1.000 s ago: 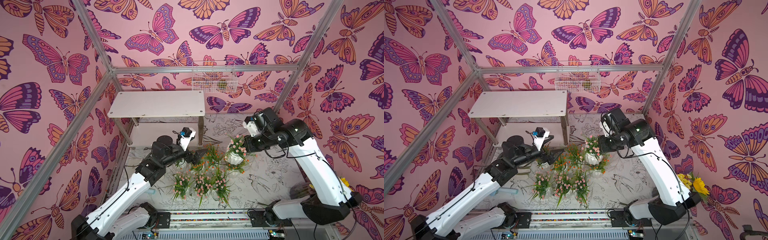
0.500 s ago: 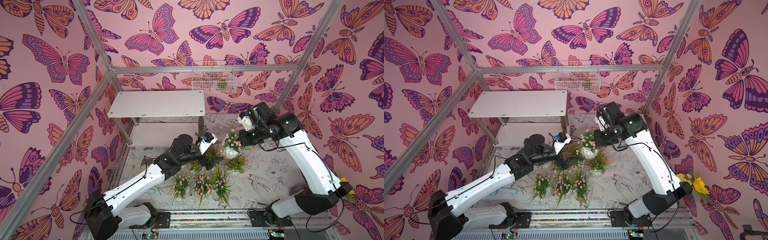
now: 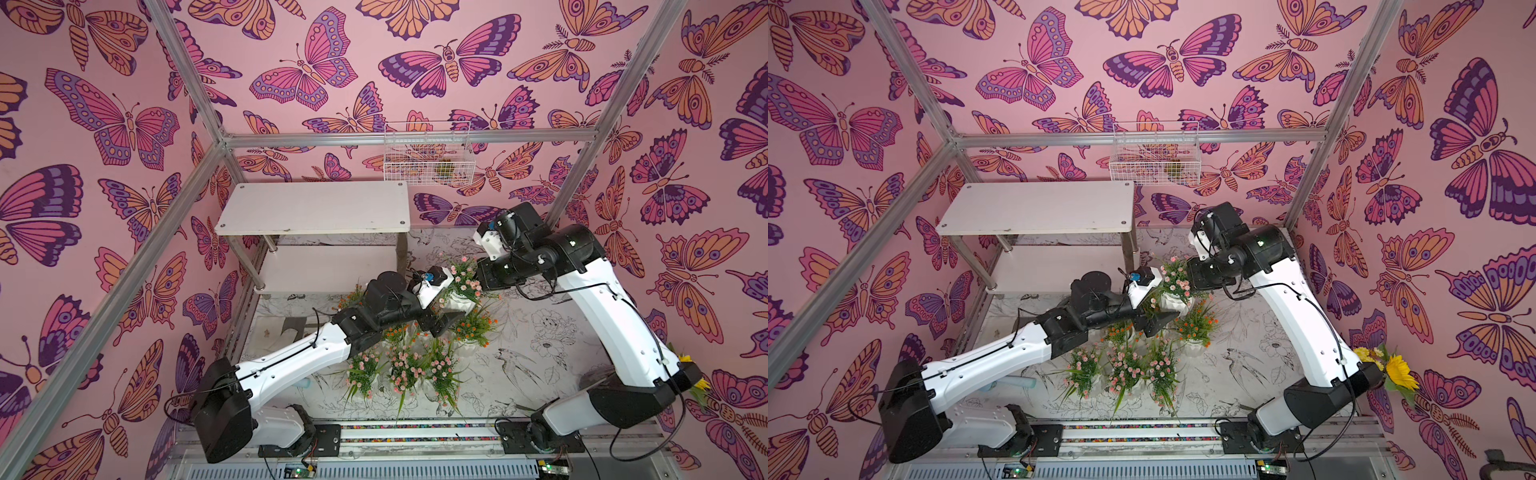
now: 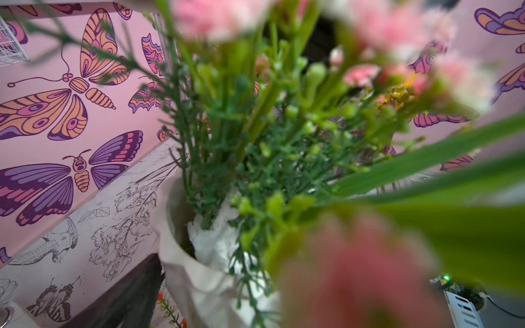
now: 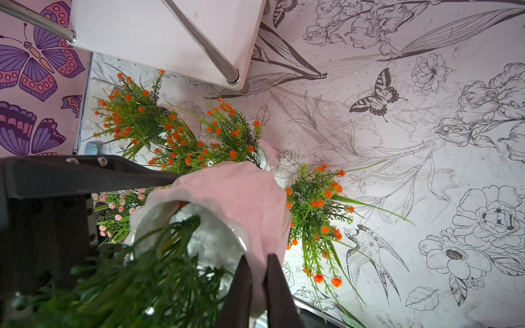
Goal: Place the baby's breath potted plants on the rack by color
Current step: Place the baby's breath potted plant on the rack.
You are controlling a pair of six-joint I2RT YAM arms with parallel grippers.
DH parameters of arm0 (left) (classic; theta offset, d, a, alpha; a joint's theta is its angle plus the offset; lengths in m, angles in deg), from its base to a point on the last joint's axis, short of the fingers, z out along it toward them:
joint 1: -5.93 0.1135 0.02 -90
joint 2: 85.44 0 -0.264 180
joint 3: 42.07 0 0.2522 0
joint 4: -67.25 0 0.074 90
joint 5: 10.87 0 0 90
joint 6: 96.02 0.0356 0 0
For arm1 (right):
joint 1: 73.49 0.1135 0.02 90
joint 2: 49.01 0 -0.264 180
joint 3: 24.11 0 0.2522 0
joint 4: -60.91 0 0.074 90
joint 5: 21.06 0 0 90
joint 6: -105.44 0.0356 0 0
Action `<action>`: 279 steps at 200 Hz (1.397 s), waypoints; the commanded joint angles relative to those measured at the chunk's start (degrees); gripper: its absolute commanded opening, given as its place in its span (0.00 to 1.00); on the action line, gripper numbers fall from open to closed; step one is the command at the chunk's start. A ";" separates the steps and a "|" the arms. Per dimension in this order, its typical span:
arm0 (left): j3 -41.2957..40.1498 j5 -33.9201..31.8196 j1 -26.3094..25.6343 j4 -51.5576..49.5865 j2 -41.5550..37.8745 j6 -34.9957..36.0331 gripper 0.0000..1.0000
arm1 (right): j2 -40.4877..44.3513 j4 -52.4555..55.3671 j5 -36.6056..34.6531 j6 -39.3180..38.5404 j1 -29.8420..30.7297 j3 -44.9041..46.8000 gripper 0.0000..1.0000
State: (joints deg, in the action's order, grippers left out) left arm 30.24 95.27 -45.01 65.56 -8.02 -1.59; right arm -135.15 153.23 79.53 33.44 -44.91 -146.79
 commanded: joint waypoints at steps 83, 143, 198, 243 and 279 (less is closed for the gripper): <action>4.03 -3.50 -0.83 4.27 3.75 -2.58 1.00 | 1.50 -5.56 5.01 0.25 0.07 1.94 0.00; 4.01 -3.58 -0.82 3.71 4.48 -2.84 1.00 | 1.84 -6.22 5.66 0.28 0.07 2.43 0.00; 4.38 -3.04 -0.80 3.52 4.93 -2.49 0.88 | 2.13 -6.80 6.01 0.11 0.06 3.89 0.00; 4.92 -1.58 -0.77 2.85 5.53 -2.06 0.69 | 2.23 -7.53 6.53 -0.07 0.07 4.94 0.00; 5.13 -1.20 -0.81 2.48 5.72 -1.88 0.59 | 2.21 -8.73 6.48 -0.08 0.07 6.50 0.05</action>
State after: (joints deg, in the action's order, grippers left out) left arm 33.54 91.82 -45.51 67.51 -3.05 -3.71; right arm -134.83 147.46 82.79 33.60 -45.16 -140.74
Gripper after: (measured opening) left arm 0.874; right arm 0.120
